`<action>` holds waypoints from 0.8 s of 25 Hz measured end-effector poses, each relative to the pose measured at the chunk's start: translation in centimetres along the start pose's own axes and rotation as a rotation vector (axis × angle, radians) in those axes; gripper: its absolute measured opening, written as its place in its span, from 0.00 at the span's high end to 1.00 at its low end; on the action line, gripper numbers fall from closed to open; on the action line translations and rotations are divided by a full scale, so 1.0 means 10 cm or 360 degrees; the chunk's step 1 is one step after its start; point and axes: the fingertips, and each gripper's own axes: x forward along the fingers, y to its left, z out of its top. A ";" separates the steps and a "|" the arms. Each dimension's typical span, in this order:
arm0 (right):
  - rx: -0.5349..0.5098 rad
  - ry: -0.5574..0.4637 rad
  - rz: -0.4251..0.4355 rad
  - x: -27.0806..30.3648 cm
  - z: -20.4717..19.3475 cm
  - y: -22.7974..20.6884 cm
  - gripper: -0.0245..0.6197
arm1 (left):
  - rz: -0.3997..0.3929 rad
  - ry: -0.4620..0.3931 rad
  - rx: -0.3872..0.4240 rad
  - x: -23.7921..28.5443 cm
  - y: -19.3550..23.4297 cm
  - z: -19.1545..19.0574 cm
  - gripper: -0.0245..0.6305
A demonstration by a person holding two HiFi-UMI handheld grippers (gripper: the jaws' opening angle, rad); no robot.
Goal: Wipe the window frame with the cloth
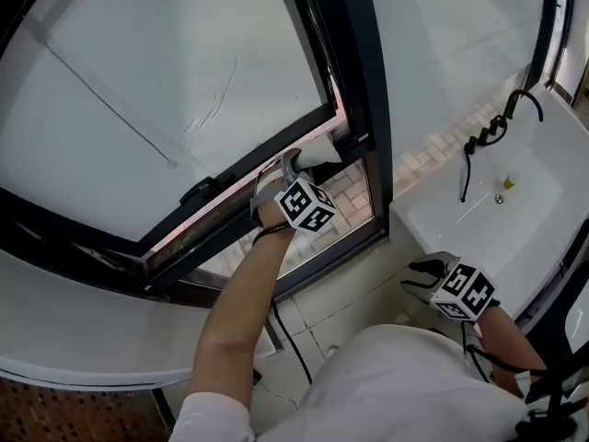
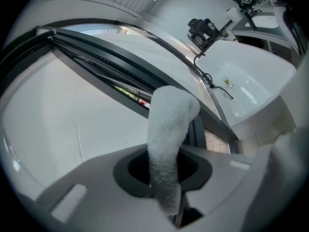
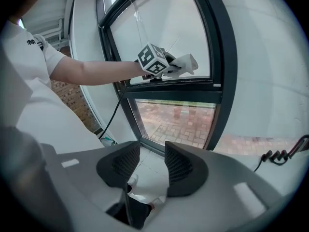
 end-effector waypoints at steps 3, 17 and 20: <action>0.0023 -0.0009 -0.0020 -0.13 -0.07 -0.20 0.71 | 0.0031 0.0034 0.0021 0.26 0.01 0.17 0.82; 0.0111 -0.0018 -0.0049 -0.53 -0.42 -0.80 0.71 | -0.0035 0.0239 0.0154 0.79 -0.58 0.36 0.82; 0.0116 -0.0026 -0.0012 -0.48 -0.43 -0.81 0.71 | -0.0052 0.0246 0.0202 0.76 -0.68 0.34 0.82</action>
